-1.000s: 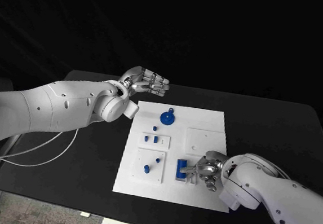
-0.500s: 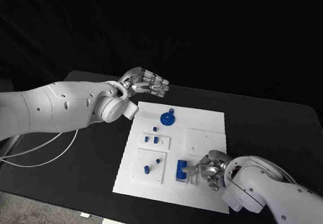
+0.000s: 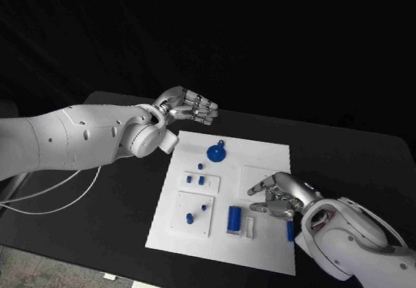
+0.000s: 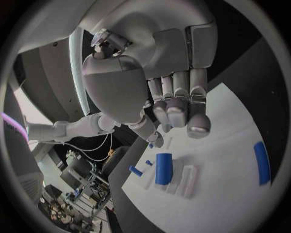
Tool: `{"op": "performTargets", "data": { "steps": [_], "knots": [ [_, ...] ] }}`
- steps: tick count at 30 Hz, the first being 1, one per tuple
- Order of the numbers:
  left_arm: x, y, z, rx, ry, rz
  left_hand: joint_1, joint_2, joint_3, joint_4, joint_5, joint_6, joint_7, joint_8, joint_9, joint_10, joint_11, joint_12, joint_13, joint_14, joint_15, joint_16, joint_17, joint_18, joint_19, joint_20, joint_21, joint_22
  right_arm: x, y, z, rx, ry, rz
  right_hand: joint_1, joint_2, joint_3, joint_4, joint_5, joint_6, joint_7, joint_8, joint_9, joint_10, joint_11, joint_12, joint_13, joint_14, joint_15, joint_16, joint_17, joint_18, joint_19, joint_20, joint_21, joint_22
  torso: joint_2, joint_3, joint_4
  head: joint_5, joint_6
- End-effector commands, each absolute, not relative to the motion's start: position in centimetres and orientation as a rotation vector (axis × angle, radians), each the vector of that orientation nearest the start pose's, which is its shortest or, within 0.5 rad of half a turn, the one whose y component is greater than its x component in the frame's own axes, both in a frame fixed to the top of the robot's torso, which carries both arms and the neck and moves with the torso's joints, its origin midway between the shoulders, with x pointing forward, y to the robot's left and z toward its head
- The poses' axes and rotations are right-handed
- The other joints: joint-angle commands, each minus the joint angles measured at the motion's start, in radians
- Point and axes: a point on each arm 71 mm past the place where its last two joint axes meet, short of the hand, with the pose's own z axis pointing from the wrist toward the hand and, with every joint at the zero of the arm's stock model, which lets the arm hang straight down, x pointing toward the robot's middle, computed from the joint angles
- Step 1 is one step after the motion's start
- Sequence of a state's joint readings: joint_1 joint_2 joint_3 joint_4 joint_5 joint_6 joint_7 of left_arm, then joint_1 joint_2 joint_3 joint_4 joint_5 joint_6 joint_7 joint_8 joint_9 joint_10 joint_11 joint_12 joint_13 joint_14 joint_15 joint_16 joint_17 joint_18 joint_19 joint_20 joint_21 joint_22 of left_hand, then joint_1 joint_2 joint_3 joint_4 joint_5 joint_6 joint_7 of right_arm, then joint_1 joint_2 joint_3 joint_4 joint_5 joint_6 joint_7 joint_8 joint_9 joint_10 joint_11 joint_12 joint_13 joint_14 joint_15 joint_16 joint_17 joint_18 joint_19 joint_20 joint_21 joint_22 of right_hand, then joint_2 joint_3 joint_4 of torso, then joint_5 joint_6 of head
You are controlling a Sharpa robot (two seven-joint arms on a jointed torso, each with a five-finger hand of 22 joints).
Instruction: Assemble the parts on the task board
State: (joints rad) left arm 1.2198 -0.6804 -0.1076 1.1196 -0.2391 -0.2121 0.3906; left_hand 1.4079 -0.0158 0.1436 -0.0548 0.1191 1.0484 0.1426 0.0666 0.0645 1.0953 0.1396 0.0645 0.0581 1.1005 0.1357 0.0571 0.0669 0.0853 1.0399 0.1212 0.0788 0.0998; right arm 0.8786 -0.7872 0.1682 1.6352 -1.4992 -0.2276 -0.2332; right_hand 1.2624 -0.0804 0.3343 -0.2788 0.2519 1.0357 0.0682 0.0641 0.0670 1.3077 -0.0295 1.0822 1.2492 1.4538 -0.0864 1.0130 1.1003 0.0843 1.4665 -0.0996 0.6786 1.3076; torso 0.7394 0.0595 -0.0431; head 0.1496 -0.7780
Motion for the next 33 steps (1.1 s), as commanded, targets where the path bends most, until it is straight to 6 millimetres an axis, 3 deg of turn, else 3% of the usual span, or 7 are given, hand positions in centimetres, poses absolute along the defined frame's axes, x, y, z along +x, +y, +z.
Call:
{"op": "performTargets", "data": {
  "steps": [1,7,9,11,13,21,33],
  "knots": [
    [54.9,24.1,-20.9,-0.858,1.502,-1.329,-0.002,0.004,-0.003,0.004,-0.004,-0.005,-0.001,-0.003,0.000,-0.006,0.000,-0.002,0.000,-0.006,0.003,0.004,0.000,-0.004,0.004,0.001,0.002,-0.001,41.8,-13.4,-23.6,-0.442,1.598,0.829,0.016,-0.021,0.016,-0.003,0.004,-0.047,-0.020,0.000,0.000,-0.010,-0.017,-0.013,-0.007,-0.010,-0.012,-0.013,-0.008,-0.021,0.030,-0.016,-0.019,0.072,0.000,0.0005,0.0003,-0.001,-0.001],
    [55.0,24.2,-20.9,-0.858,1.502,-1.327,-0.002,0.004,-0.003,0.004,-0.004,-0.005,-0.001,-0.003,0.000,-0.006,0.000,-0.002,0.000,-0.006,0.003,0.004,0.000,-0.004,0.004,0.001,0.002,-0.001,40.8,-12.5,-24.0,-0.696,1.535,0.804,0.033,-0.038,0.012,0.003,-0.001,-0.080,-0.060,-0.001,0.000,-0.032,-0.028,-0.029,-0.020,-0.025,-0.014,-0.021,-0.011,-0.031,0.015,-0.021,-0.053,0.067,0.000,0.0010,-0.0005,-0.003,-0.003],
    [55.0,24.2,-20.9,-0.857,1.502,-1.328,-0.002,0.004,-0.003,0.004,-0.004,-0.005,-0.001,-0.003,0.000,-0.006,0.000,-0.002,0.000,-0.006,0.003,0.004,0.000,-0.004,0.004,0.001,0.002,-0.001,40.5,-12.2,-24.4,-0.786,1.532,0.769,0.035,-0.054,0.004,0.017,-0.004,-0.186,-0.084,-0.002,-0.005,-0.077,-0.033,-0.066,-0.044,-0.055,-0.016,-0.030,-0.010,-0.030,-0.004,-0.022,-0.111,0.056,0.000,0.0004,0.0003,-0.004,-0.003],
    [55.0,24.1,-20.9,-0.857,1.503,-1.330,0.000,0.005,-0.007,0.008,-0.004,-0.005,-0.001,-0.003,0.000,-0.007,0.000,-0.002,0.000,-0.007,0.003,0.004,0.000,-0.004,0.005,0.002,0.002,-0.006,40.3,-12.0,-24.9,-0.872,1.529,0.723,0.056,-0.084,-0.020,0.085,0.000,-0.310,-0.115,-0.009,-0.009,-0.235,-0.021,-0.174,-0.138,-0.161,-0.007,-0.070,-0.025,-0.010,-0.073,-0.015,-0.306,0.020,0.000,-0.0004,0.0017,-0.006,-0.003],
    [55.0,24.1,-20.9,-0.857,1.503,-1.330,0.000,0.005,-0.007,0.008,-0.004,-0.005,-0.001,-0.003,0.000,-0.007,0.000,-0.002,0.000,-0.007,0.003,0.004,0.000,-0.004,0.005,0.002,0.002,-0.006,40.2,-12.0,-25.2,-0.921,1.526,0.696,0.085,-0.098,-0.043,0.128,-0.009,-0.295,-0.131,-0.010,-0.009,-0.283,-0.015,-0.140,-0.192,-0.196,0.003,-0.060,-0.037,0.003,-0.080,-0.002,-0.347,0.018,0.000,-0.0006,0.0018,-0.006,-0.004],
    [55.0,24.1,-20.9,-0.857,1.504,-1.329,0.000,0.005,-0.007,0.008,-0.004,-0.005,-0.001,-0.003,0.000,-0.007,0.000,-0.002,0.000,-0.007,0.003,0.004,0.000,-0.004,0.005,0.002,0.002,-0.006,39.6,-11.8,-26.4,-1.068,1.537,0.646,0.106,-0.082,0.030,0.088,-0.029,-0.143,-0.130,-0.001,0.001,-0.283,-0.013,-0.048,-0.244,-0.185,0.004,0.001,-0.028,0.010,-0.075,0.002,-0.292,0.028,0.000,-0.0009,0.0017,-0.005,-0.006],
    [55.1,23.9,-21.0,-0.857,1.507,-1.332,0.000,0.005,-0.007,0.008,-0.004,-0.005,-0.001,-0.003,0.000,-0.007,0.000,-0.002,0.000,-0.007,0.003,0.004,0.000,-0.004,0.005,0.002,0.002,-0.006,39.9,-11.5,-27.8,-1.184,1.547,0.573,0.086,-0.046,0.141,0.001,-0.068,-0.030,-0.091,0.000,0.036,-0.280,-0.016,0.000,-0.283,-0.170,0.003,0.047,-0.011,0.014,-0.092,0.001,-0.163,0.038,0.001,-0.0003,0.0022,-0.001,-0.008]
  ]
}}
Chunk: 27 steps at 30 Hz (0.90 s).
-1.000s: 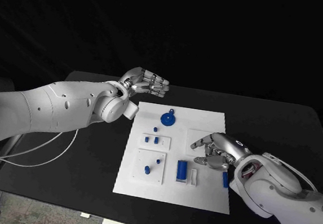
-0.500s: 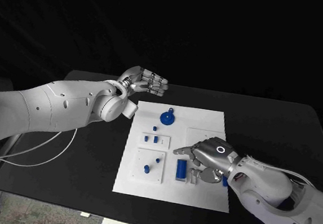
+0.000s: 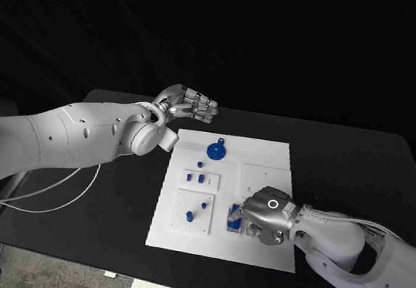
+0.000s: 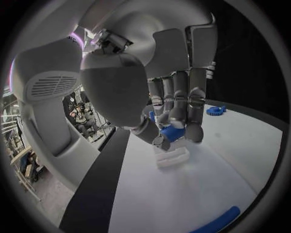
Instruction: Assemble the parts on the task board
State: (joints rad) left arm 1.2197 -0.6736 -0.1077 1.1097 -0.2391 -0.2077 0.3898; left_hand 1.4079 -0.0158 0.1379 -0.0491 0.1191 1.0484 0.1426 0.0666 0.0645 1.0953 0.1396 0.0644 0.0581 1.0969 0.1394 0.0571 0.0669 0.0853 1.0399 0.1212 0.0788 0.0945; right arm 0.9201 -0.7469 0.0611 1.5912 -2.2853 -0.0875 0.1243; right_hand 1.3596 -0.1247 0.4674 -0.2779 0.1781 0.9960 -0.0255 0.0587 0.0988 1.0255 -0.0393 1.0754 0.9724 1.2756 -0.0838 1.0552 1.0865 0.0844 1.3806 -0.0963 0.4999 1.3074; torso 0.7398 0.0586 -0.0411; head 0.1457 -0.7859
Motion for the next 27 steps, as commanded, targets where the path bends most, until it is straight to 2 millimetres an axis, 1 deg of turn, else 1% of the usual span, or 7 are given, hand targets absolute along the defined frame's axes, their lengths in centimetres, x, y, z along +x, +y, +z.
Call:
{"op": "performTargets", "data": {
  "steps": [1,5,10,13,14,22,27],
  "knots": [
    [55.1,23.9,-21.0,-0.857,1.507,-1.332,0.000,0.005,-0.001,0.003,-0.004,-0.005,-0.001,-0.003,0.000,-0.007,0.000,-0.002,0.000,-0.004,0.000,0.004,0.000,-0.004,0.005,0.002,0.002,-0.001,39.9,-11.3,-27.7,-1.183,1.535,0.576,-0.016,-0.003,0.009,0.000,0.018,0.014,0.001,0.005,0.005,0.003,-0.007,0.008,-0.010,0.010,0.000,0.008,0.005,0.014,-0.005,-0.003,0.025,0.039,0.001,0.0009,0.0004,0.003,-0.001],
    [55.1,23.9,-21.0,-0.857,1.509,-1.334,-0.001,0.007,-0.001,0.004,-0.005,-0.005,-0.001,-0.003,0.000,-0.007,0.000,-0.002,0.000,-0.003,0.000,0.004,0.000,-0.005,0.005,0.002,0.002,-0.003,40.0,-10.6,-27.3,-1.177,1.490,0.589,-0.023,-0.006,0.015,-0.001,0.021,0.018,0.002,0.005,0.006,0.004,-0.010,0.024,-0.031,0.013,-0.001,0.014,0.009,0.014,-0.006,-0.003,0.057,0.040,0.001,0.0006,0.0019,0.003,-0.001],
    [55.1,23.8,-21.0,-0.857,1.511,-1.334,-0.002,0.008,-0.001,0.005,-0.005,-0.005,-0.002,-0.003,0.000,-0.007,0.000,-0.002,0.000,-0.003,0.000,0.004,0.000,-0.005,0.004,0.002,0.002,-0.003,40.1,-10.1,-26.9,-1.176,1.461,0.599,-0.027,-0.006,0.015,0.000,0.023,0.019,0.001,0.005,0.006,0.002,-0.010,0.029,-0.042,0.013,-0.001,0.016,0.011,0.014,-0.005,-0.003,0.065,0.041,0.001,-0.0013,0.0010,0.005,-0.003],
    [55.1,23.8,-21.0,-0.857,1.511,-1.334,-0.002,0.008,-0.001,0.005,-0.005,-0.005,-0.002,-0.003,0.000,-0.007,0.000,-0.002,0.000,-0.003,0.000,0.004,0.000,-0.005,0.004,0.002,0.002,-0.003,40.2,-10.0,-26.8,-1.175,1.453,0.602,-0.027,-0.005,0.016,-0.001,0.021,0.019,0.000,0.005,0.007,0.001,-0.010,0.029,-0.046,0.014,-0.001,0.017,0.012,0.014,-0.004,-0.003,0.068,0.042,0.000,-0.0016,0.0001,0.008,-0.004],
    [55.1,23.8,-21.0,-0.857,1.512,-1.334,-0.002,0.008,-0.001,0.005,-0.005,-0.005,-0.002,-0.003,0.000,-0.007,0.000,-0.002,0.000,-0.003,0.000,0.004,0.000,-0.005,0.004,0.002,0.002,-0.003,40.2,-10.0,-26.8,-1.175,1.452,0.602,-0.029,-0.005,0.016,0.000,0.021,0.020,0.001,0.005,0.007,0.002,-0.010,0.030,-0.046,0.014,-0.001,0.018,0.013,0.014,-0.004,-0.003,0.069,0.042,0.000,-0.0008,-0.0008,0.009,-0.004],
    [55.1,23.8,-21.0,-0.858,1.517,-1.336,-0.002,0.008,-0.002,0.007,-0.006,-0.006,-0.001,-0.003,0.000,-0.007,0.000,-0.002,0.000,-0.004,0.000,0.004,0.000,-0.005,0.004,0.002,0.002,-0.004,40.6,-9.9,-27.1,-1.171,1.457,0.592,-0.030,-0.004,0.016,-0.001,0.019,0.019,0.003,0.005,0.006,0.000,-0.011,0.032,-0.051,0.014,-0.002,0.019,0.014,0.015,-0.003,-0.004,0.071,0.042,0.000,0.0005,-0.0008,0.010,-0.005],
    [55.1,23.8,-21.0,-0.859,1.521,-1.337,-0.002,0.008,-0.003,0.008,-0.008,-0.006,-0.002,-0.003,0.000,-0.007,0.000,-0.002,0.000,-0.004,0.000,0.004,0.000,-0.005,0.004,0.002,0.002,-0.004,40.9,-9.9,-27.3,-1.173,1.467,0.584,-0.029,-0.002,0.018,-0.002,0.015,0.025,0.006,0.005,0.007,-0.002,-0.010,0.034,-0.055,0.014,-0.002,0.018,0.014,0.015,-0.005,-0.003,0.070,0.041,0.001,0.0005,-0.0003,0.011,-0.005]
  ]
}}
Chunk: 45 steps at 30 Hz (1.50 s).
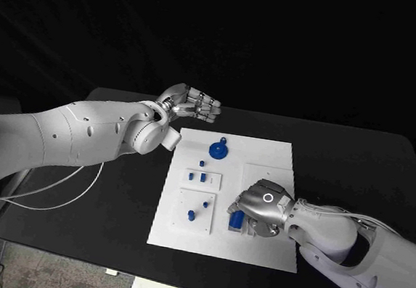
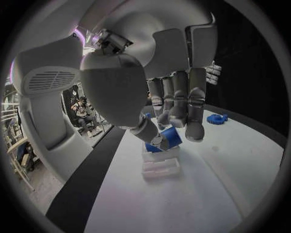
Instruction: Assemble the parts on the task board
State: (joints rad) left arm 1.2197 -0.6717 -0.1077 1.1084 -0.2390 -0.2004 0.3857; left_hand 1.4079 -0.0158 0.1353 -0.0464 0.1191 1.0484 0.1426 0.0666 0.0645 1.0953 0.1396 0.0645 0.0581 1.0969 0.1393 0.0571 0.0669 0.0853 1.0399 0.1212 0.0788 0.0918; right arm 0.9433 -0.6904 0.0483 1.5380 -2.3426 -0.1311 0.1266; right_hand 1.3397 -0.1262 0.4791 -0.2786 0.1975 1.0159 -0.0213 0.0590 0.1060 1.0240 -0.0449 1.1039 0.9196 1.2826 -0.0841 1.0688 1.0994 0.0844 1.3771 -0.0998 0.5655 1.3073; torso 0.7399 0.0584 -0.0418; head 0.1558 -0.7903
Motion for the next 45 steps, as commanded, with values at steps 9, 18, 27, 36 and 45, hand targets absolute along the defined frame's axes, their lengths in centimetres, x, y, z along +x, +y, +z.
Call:
{"op": "performTargets", "data": {
  "steps": [9,18,27,36,45],
  "knots": [
    [55.02,23.67,-21.05,-0.859,1.530,-1.342,-0.003,0.008,-0.001,0.008,-0.012,-0.006,-0.002,-0.003,0.000,-0.007,0.000,-0.002,0.000,-0.004,0.000,0.004,0.000,-0.005,0.004,0.002,0.002,-0.002,41.37,-9.94,-27.67,-1.169,1.471,0.575,-0.009,0.002,0.013,-0.003,-0.012,0.027,0.013,0.004,0.003,-0.002,-0.003,0.007,-0.009,0.009,0.000,0.007,0.003,0.015,0.000,0.001,0.010,0.042,0.001,0.0020,0.0000,0.002,-0.003],
    [54.99,23.64,-21.06,-0.859,1.535,-1.344,-0.003,0.008,-0.005,0.010,-0.017,-0.007,-0.001,-0.003,0.000,-0.008,0.000,-0.002,0.000,-0.004,0.000,0.004,0.000,-0.005,0.004,0.003,0.002,-0.003,41.53,-9.69,-27.86,-1.171,1.468,0.580,-0.013,0.004,0.028,-0.004,-0.027,0.059,0.024,0.004,0.003,-0.005,0.001,0.011,-0.017,0.011,0.002,0.009,0.005,0.017,0.001,0.003,0.016,0.043,0.001,0.0018,-0.0005,0.002,-0.007],
    [54.98,23.53,-21.08,-0.858,1.540,-1.347,-0.003,0.008,-0.005,0.010,-0.017,-0.007,-0.001,-0.003,0.000,-0.008,0.000,-0.002,0.000,-0.004,0.000,0.004,0.000,-0.005,0.004,0.003,0.002,-0.003,41.59,-9.58,-28.20,-1.170,1.468,0.586,-0.015,0.005,0.034,-0.004,-0.033,0.084,0.034,0.004,0.003,-0.007,0.004,0.013,-0.023,0.012,0.003,0.009,0.006,0.018,0.001,0.004,0.020,0.043,0.000,0.0010,-0.0005,0.003,-0.010],
    [55.00,23.48,-21.09,-0.857,1.543,-1.347,-0.001,0.010,-0.008,0.013,-0.018,-0.007,-0.001,-0.003,0.000,-0.009,0.001,-0.002,0.000,-0.005,0.001,0.004,0.000,-0.005,0.004,0.003,0.002,-0.005,41.51,-9.54,-28.04,-1.143,1.452,0.631,-0.017,0.014,0.038,-0.004,-0.047,0.159,0.058,0.005,0.012,-0.016,0.013,0.012,-0.044,0.014,0.008,0.012,0.008,0.024,0.002,0.008,0.026,0.044,0.000,0.0006,-0.0009,0.005,-0.013],
    [54.98,23.57,-21.09,-0.858,1.543,-1.345,-0.001,0.011,-0.010,0.016,-0.019,-0.007,-0.001,-0.003,0.000,-0.009,0.001,-0.002,0.000,-0.005,0.001,0.004,0.000,-0.005,0.004,0.003,0.002,-0.006,41.28,-9.52,-27.60,-1.101,1.425,0.706,-0.017,0.017,0.042,-0.004,-0.067,0.180,0.063,0.004,0.011,-0.019,0.015,0.013,-0.056,0.015,0.009,0.012,0.009,0.028,0.002,0.010,0.032,0.045,0.000,0.0009,0.0005,0.009,-0.016]
  ]
}}
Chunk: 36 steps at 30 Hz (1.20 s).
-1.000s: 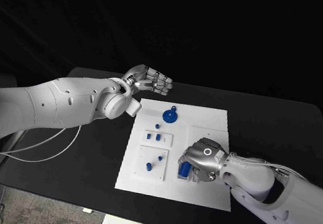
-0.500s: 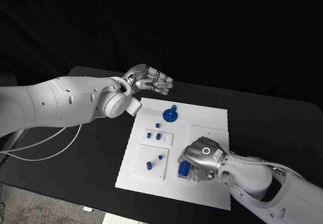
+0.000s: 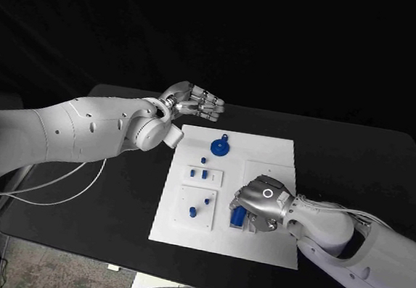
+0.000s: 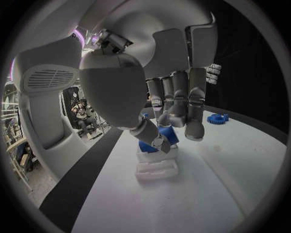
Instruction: Assemble the parts on the task board
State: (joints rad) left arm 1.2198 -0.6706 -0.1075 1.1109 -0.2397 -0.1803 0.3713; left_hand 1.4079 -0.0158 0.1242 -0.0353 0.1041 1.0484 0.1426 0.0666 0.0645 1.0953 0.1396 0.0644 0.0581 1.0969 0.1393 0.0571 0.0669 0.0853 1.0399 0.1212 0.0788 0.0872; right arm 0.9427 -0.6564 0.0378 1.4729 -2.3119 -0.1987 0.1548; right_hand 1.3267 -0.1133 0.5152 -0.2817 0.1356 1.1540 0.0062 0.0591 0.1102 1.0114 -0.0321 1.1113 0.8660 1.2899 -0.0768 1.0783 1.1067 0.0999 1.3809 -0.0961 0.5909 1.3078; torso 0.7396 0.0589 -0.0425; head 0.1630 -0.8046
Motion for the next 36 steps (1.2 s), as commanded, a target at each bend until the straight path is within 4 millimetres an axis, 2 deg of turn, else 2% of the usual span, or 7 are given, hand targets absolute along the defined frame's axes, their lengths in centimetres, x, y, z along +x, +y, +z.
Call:
{"op": "performTargets", "data": {
  "steps": [1,6,7,11,22,36],
  "knots": [
    [55.0,23.6,-21.1,-0.858,1.543,-1.344,-0.001,0.011,0.001,0.005,-0.004,-0.007,-0.001,-0.003,0.000,-0.009,0.001,-0.002,0.000,-0.005,0.001,0.004,0.000,-0.005,0.004,0.003,0.002,-0.001,41.3,-9.5,-27.5,-1.093,1.422,0.717,-0.003,0.004,0.007,-0.001,-0.007,0.042,0.036,0.004,0.007,-0.007,0.003,0.006,-0.002,0.007,0.002,0.002,0.001,0.012,-0.002,0.007,0.007,0.045,0.001,0.0005,0.0014,0.002,-0.001],
    [55.0,23.7,-21.1,-0.858,1.543,-1.343,-0.001,0.011,-0.001,0.007,-0.004,-0.008,-0.001,-0.003,0.000,-0.010,0.001,-0.002,0.000,-0.006,0.001,0.004,0.000,-0.005,0.004,0.004,0.001,-0.002,41.1,-9.6,-27.3,-1.063,1.411,0.765,0.000,0.005,0.008,-0.001,-0.014,0.044,0.037,0.004,0.005,-0.010,0.004,0.006,-0.005,0.006,-0.001,0.002,0.002,0.012,0.001,0.004,0.019,0.047,0.001,0.0009,0.0004,0.004,-0.002],
    [55.0,23.7,-21.1,-0.859,1.543,-1.342,-0.001,0.011,-0.001,0.007,-0.004,-0.008,-0.001,-0.003,0.000,-0.010,0.001,-0.002,0.000,-0.006,0.001,0.004,0.000,-0.005,0.004,0.004,0.001,-0.002,41.1,-9.7,-27.2,-1.059,1.411,0.772,0.000,0.005,0.008,-0.001,-0.014,0.045,0.037,0.004,0.005,-0.012,0.003,0.006,-0.006,0.006,-0.001,0.003,0.003,0.012,0.001,0.003,0.020,0.047,0.001,0.0006,0.0002,0.013,-0.001],
    [55.0,23.6,-21.1,-0.859,1.545,-1.343,-0.001,0.011,-0.001,0.007,-0.004,-0.008,-0.001,-0.003,0.000,-0.010,0.001,-0.002,0.000,-0.006,0.001,0.004,0.000,-0.005,0.004,0.004,0.001,-0.002,41.2,-9.9,-27.1,-1.050,1.411,0.789,0.002,0.006,0.004,-0.001,-0.014,0.046,0.037,0.004,0.002,-0.016,0.003,0.010,-0.007,0.004,-0.003,0.003,0.007,0.007,-0.001,-0.001,0.026,0.048,0.001,0.0003,0.0011,0.018,0.000],
    [55.0,23.7,-21.1,-0.860,1.548,-1.341,0.000,0.011,-0.002,0.009,-0.004,-0.009,-0.001,-0.003,0.000,-0.010,0.001,-0.002,0.000,-0.006,0.001,0.004,0.000,-0.005,0.004,0.004,0.001,-0.002,41.1,-10.2,-26.5,-1.056,1.432,0.809,0.002,0.007,-0.001,-0.001,-0.009,0.053,0.039,0.004,0.001,-0.018,0.005,0.012,-0.008,0.004,-0.001,0.005,0.011,0.006,-0.005,0.000,0.031,0.049,-0.001,0.0001,-0.0010,0.016,-0.004],
    [55.0,23.6,-21.1,-0.859,1.550,-1.343,0.001,0.010,-0.004,0.012,-0.004,-0.010,-0.001,-0.003,0.000,-0.011,0.001,-0.002,0.000,-0.007,0.001,0.004,0.000,-0.005,0.004,0.004,0.001,-0.003,41.4,-10.9,-27.2,-1.108,1.503,0.769,0.000,0.016,-0.016,-0.001,0.004,0.053,0.042,0.004,-0.003,-0.030,0.008,0.015,-0.008,0.003,0.002,0.006,0.015,0.008,-0.017,0.005,0.029,0.047,0.000,0.0008,-0.0002,0.011,-0.004]
  ]
}}
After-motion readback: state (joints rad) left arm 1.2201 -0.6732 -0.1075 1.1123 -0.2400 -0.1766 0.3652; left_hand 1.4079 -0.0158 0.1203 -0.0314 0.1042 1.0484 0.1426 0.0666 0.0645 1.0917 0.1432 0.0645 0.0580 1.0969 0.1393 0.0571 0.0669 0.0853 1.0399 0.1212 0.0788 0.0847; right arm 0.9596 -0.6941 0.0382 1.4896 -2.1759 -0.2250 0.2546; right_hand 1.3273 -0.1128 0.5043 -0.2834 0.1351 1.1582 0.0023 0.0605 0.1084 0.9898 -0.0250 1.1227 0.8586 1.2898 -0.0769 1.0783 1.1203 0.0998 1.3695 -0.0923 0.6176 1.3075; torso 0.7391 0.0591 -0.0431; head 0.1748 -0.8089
